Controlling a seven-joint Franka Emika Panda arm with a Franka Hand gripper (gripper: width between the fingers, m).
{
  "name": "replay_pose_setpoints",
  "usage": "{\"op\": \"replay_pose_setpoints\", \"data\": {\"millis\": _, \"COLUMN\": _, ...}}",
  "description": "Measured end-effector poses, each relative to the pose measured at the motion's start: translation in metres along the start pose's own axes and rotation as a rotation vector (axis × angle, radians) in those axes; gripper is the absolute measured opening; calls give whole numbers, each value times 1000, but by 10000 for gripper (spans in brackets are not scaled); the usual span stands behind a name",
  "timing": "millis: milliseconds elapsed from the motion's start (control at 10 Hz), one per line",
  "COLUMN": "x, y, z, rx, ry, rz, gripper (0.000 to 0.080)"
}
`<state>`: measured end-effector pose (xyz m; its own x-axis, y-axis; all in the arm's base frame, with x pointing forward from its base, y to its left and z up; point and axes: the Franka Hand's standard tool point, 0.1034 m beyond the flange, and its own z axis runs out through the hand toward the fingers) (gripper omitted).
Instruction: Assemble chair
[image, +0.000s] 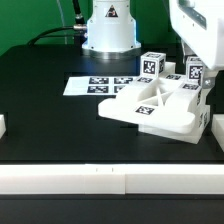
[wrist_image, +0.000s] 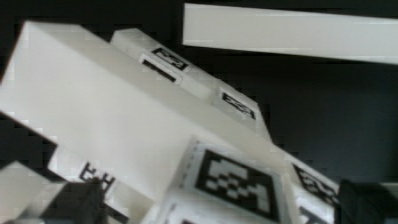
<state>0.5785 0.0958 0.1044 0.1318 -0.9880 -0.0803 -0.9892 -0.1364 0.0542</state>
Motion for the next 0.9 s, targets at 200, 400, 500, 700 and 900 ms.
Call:
{"op": "replay_pose_setpoints", "data": {"millis": 200, "x": -1, "y": 2, "z": 0, "rx": -20, "ry": 0, "rz": -201, "gripper": 649}}
{"op": "replay_pose_setpoints", "data": {"millis": 400, "x": 0, "y": 3, "z": 0, "rx": -24, "ry": 6, "rz": -396, "gripper": 649}}
{"op": "replay_pose_setpoints", "data": {"millis": 500, "x": -1, "y": 2, "z": -1, "rx": -24, "ry": 5, "rz": -481, "gripper": 649}}
{"op": "replay_pose_setpoints", "data": {"millis": 700, "x": 0, "y": 1, "z": -2, "rx": -26, "ry": 8, "rz": -679, "gripper": 649}}
{"op": "replay_pose_setpoints", "data": {"millis": 900, "x": 2, "y": 2, "z": -2, "rx": -32, "ry": 14, "rz": -857, "gripper": 649}}
